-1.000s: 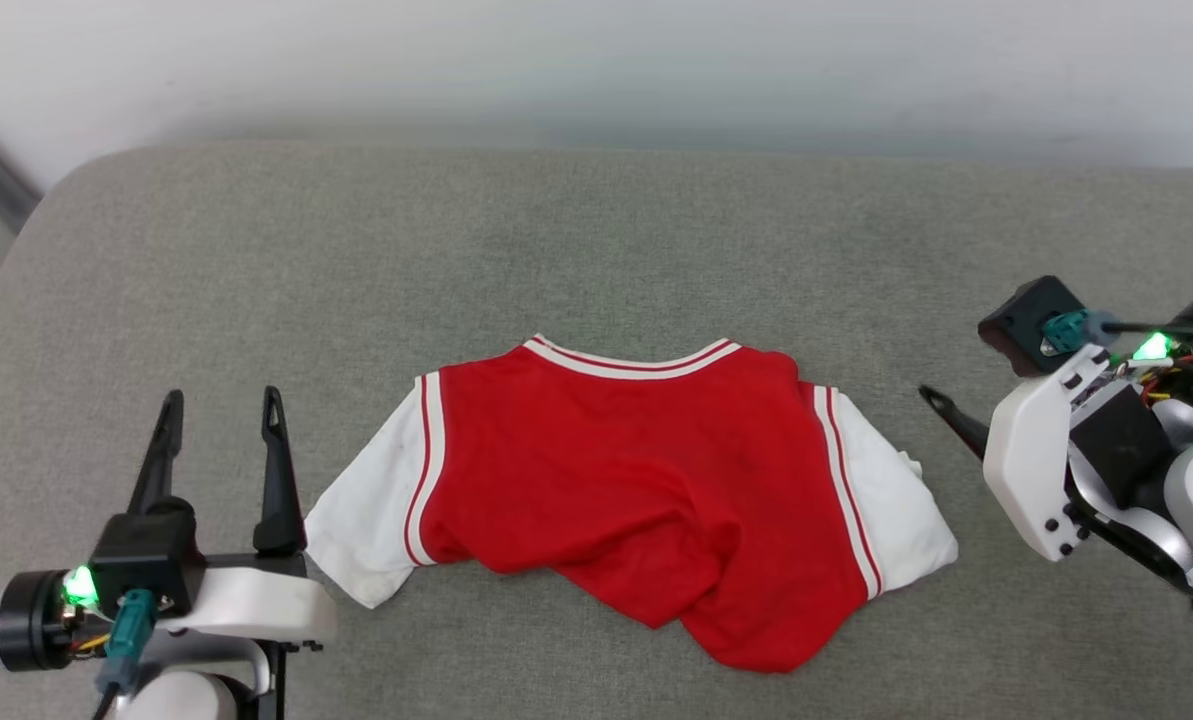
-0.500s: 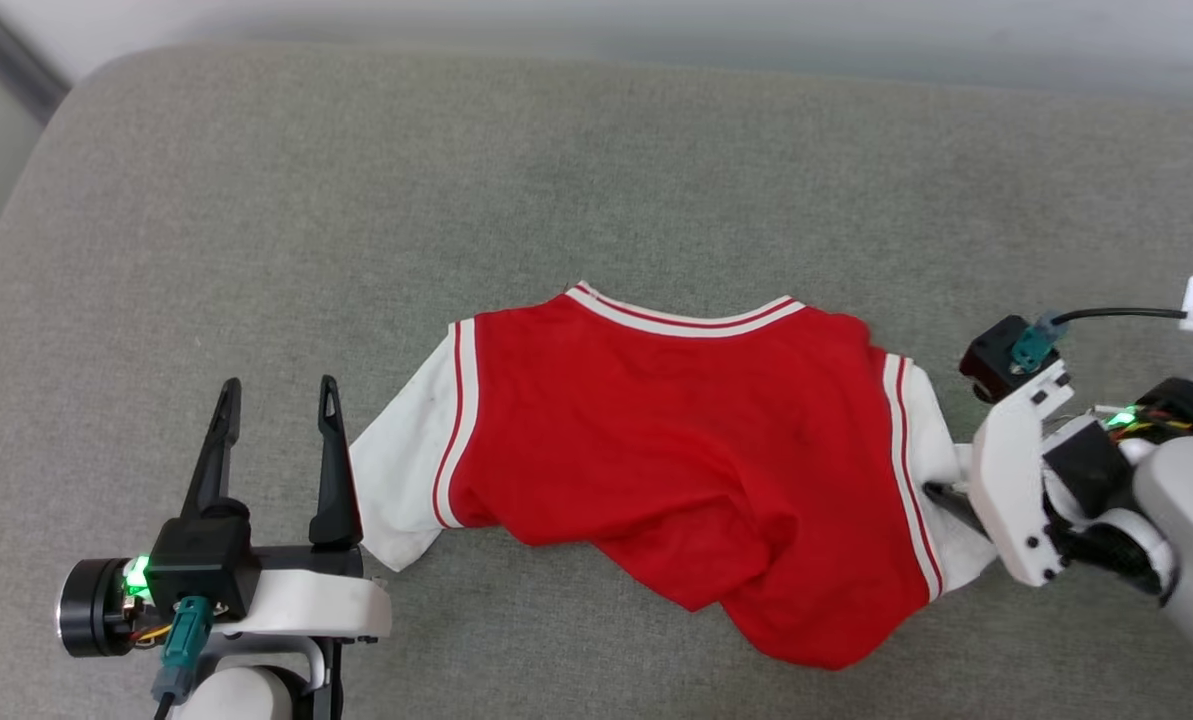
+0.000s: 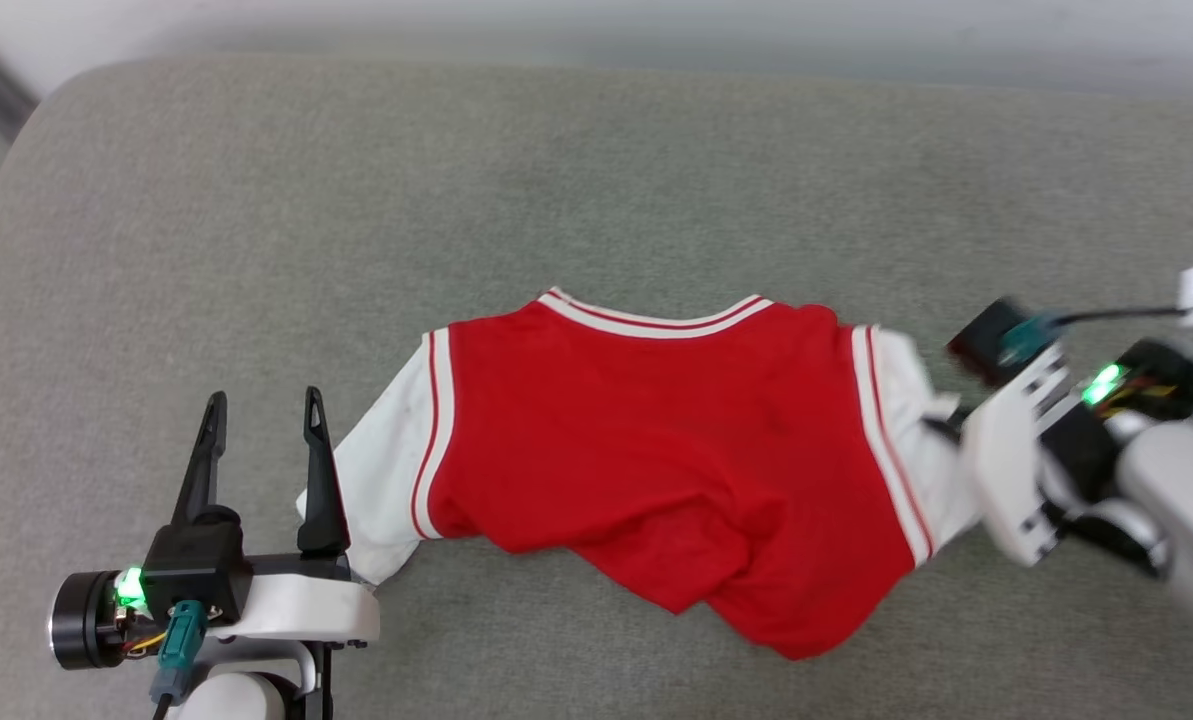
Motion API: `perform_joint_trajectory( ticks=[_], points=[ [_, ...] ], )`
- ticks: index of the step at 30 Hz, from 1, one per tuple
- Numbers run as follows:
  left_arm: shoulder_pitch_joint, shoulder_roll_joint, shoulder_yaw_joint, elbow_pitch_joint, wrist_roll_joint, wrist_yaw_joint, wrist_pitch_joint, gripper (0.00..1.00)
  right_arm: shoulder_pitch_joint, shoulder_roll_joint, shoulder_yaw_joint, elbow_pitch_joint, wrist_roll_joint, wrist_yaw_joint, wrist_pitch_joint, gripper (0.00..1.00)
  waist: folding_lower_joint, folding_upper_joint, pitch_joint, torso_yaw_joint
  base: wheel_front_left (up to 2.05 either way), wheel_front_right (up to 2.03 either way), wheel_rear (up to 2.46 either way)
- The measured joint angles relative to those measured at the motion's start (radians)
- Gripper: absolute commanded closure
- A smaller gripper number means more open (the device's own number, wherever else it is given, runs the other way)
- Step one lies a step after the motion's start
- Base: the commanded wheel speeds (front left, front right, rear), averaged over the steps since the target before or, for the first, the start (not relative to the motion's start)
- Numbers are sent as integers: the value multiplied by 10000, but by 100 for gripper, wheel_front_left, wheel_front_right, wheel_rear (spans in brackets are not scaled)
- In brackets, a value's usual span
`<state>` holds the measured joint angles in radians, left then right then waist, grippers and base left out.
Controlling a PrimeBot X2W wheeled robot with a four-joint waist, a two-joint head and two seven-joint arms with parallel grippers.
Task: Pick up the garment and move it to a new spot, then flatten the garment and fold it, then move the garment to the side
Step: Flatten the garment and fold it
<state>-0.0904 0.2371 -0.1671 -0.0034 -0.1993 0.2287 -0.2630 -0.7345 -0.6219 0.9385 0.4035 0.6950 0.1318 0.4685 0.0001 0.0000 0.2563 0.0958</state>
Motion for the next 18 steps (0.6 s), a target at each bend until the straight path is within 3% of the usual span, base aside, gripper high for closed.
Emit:
perform_joint_trajectory(
  ticks=[6,11,18],
  points=[
    [228,-263,242,61,238,-190,0,0,-281,-1187,-708,-631,140,-2,-895,100,0,0,-392,-402,0,0,0],
    [347,-374,416,69,393,-359,0,0,779,-2033,-1348,-869,418,-4,-988,100,-1,0,-574,-634,0,0,0],
    [420,-535,522,234,562,-548,0,0,2888,-1944,-1887,297,756,-4,-920,100,0,0,-556,-701,0,0,0]
  ],
)
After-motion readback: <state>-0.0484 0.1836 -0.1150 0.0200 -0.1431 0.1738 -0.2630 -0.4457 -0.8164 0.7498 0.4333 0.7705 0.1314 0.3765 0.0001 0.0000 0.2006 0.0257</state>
